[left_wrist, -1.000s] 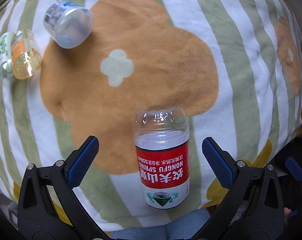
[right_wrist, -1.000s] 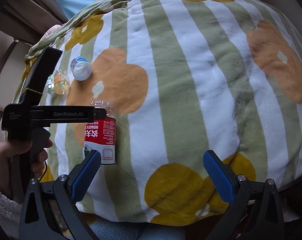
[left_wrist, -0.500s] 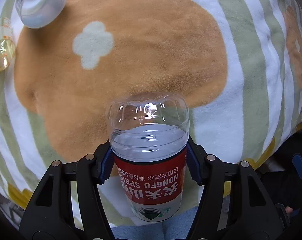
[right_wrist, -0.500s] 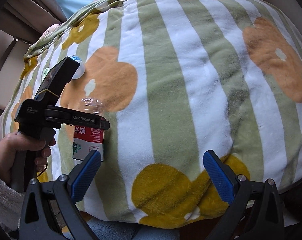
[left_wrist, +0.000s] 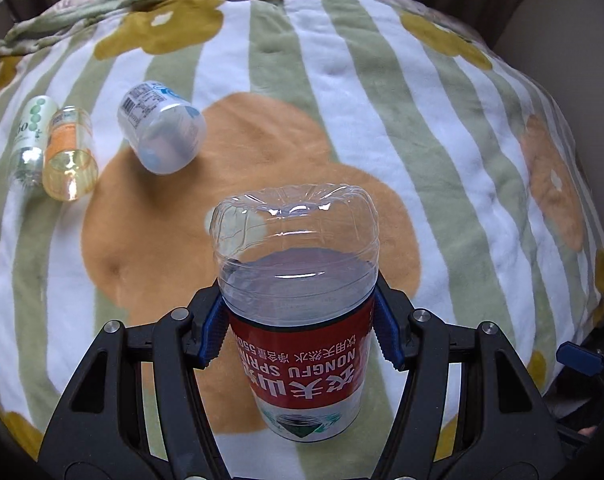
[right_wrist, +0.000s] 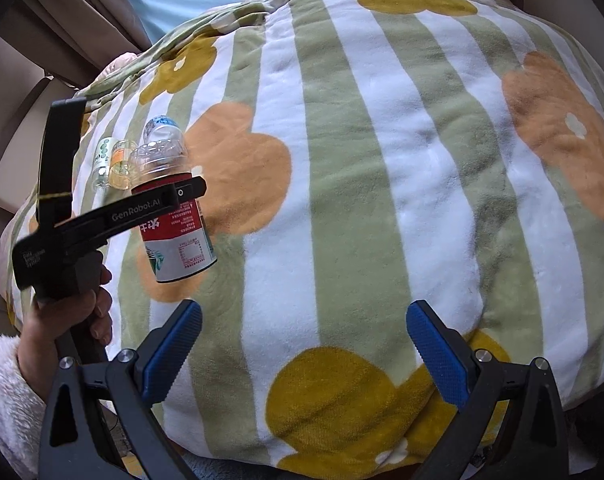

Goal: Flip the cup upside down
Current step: 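Rotate the held bottle with the left gripper until its bottom faces up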

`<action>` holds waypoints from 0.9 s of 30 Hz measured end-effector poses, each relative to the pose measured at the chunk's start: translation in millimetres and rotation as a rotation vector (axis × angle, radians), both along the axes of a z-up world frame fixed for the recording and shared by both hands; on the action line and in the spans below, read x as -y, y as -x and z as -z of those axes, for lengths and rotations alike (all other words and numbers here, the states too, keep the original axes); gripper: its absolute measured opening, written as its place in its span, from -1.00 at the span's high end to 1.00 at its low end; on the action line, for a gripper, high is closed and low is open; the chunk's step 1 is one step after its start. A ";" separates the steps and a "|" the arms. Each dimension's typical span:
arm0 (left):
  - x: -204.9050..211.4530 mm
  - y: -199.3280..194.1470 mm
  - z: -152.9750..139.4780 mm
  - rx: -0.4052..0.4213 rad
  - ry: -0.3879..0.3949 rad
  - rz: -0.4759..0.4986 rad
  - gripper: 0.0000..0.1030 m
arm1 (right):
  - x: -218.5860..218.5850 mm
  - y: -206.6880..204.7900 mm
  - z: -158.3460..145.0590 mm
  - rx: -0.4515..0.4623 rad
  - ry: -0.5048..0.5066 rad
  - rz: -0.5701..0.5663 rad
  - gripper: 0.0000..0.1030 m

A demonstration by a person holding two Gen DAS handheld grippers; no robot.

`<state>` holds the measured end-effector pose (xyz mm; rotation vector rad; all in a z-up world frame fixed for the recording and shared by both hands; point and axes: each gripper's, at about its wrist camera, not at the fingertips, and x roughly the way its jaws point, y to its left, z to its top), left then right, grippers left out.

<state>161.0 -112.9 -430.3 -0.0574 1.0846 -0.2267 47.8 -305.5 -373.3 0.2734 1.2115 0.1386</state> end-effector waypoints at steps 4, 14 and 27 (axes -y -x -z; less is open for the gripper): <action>-1.2 15.9 3.2 0.126 0.023 -0.012 -0.13 | -2.7 7.9 13.2 -0.007 -0.007 0.000 -0.98; 2.1 30.3 1.8 0.083 0.012 0.021 -0.13 | -7.0 17.4 23.7 -0.032 -0.027 0.004 -0.98; 7.7 43.7 -19.8 0.096 -0.031 0.058 -0.16 | -12.9 19.2 23.5 -0.031 -0.044 0.000 -0.98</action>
